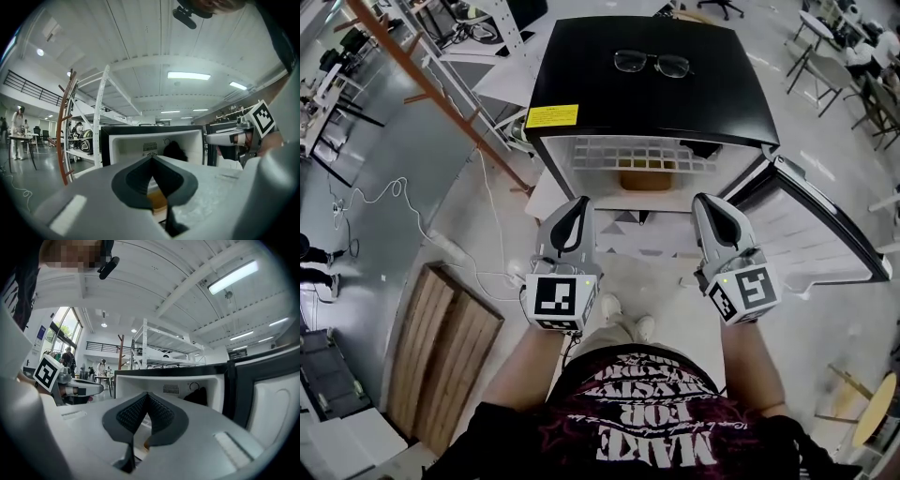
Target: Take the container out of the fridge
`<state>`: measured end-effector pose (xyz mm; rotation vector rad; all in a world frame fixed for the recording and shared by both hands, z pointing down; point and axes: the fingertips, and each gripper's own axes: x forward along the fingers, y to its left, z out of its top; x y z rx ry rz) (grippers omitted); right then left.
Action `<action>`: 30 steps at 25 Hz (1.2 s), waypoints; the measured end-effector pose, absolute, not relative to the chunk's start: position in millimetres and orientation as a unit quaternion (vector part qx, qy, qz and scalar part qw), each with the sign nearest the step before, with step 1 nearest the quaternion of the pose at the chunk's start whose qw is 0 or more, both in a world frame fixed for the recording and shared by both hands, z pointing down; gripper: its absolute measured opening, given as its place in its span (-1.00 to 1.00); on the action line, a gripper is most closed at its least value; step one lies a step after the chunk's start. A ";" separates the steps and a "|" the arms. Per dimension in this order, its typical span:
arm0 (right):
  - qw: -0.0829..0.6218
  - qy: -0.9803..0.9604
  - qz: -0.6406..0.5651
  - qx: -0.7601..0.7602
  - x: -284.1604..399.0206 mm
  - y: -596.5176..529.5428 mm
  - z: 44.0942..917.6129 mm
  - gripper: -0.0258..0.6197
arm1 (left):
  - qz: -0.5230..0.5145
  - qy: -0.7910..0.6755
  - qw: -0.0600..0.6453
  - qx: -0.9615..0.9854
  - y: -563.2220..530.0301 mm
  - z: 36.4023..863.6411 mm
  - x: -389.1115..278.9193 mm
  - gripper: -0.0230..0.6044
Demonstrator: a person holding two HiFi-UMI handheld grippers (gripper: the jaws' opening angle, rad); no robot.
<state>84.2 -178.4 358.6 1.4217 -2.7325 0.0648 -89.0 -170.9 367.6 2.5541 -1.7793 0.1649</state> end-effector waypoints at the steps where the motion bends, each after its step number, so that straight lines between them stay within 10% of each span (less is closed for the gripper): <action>1: 0.032 -0.886 0.021 0.462 82.0 -181.6 359.2 -0.84 | 0.052 -0.568 0.011 0.821 -174.7 366.3 -88.3 -0.93; 30: 0.073 -0.853 0.051 0.514 83.3 -222.3 404.1 -0.84 | 0.067 -0.505 0.064 0.858 -224.4 416.8 -79.5 -0.93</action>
